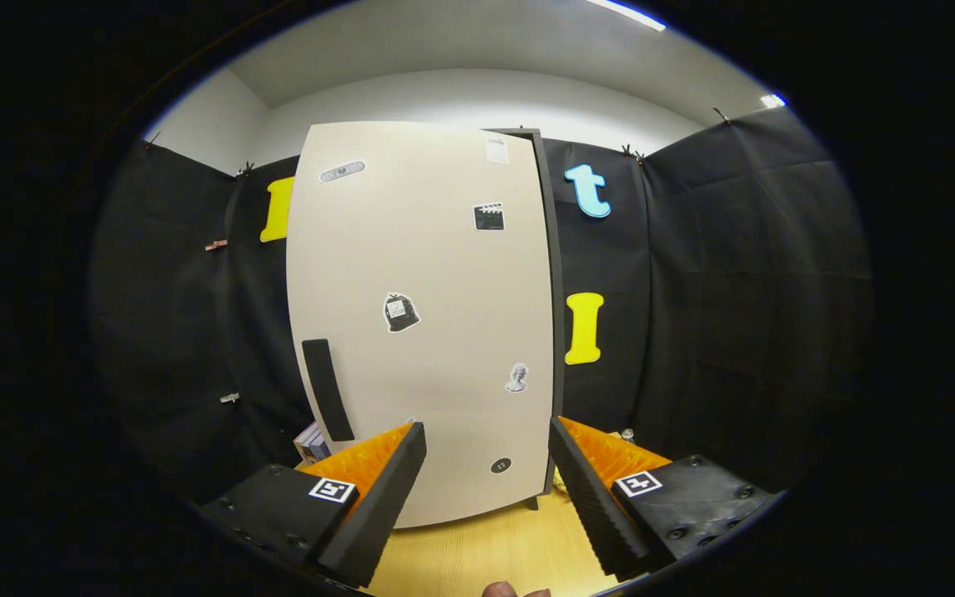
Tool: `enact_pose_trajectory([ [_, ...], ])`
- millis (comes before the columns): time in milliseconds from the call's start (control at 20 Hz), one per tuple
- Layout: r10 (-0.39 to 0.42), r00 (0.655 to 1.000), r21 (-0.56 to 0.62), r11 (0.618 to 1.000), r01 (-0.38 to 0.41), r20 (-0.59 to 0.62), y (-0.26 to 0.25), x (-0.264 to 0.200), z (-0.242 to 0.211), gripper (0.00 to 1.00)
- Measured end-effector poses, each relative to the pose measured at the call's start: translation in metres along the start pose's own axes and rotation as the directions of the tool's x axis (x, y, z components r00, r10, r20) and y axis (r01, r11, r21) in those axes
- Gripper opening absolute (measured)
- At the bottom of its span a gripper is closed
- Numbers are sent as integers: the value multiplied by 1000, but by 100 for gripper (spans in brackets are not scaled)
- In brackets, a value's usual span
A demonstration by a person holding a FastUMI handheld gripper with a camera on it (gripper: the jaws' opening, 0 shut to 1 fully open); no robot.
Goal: Open the shoe cabinet door, grab the shoes and put them into the shoe cabinet, then close the shoe cabinet door.
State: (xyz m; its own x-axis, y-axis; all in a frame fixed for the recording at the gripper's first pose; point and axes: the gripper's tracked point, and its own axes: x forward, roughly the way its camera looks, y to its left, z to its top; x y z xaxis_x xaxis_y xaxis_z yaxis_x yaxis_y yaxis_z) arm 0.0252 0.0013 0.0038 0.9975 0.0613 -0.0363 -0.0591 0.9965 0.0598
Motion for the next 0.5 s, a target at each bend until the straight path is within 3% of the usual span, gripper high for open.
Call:
enact_pose_trajectory([
  [500,-19,1000,-36,999,19,24,-5,-3,6,98],
])
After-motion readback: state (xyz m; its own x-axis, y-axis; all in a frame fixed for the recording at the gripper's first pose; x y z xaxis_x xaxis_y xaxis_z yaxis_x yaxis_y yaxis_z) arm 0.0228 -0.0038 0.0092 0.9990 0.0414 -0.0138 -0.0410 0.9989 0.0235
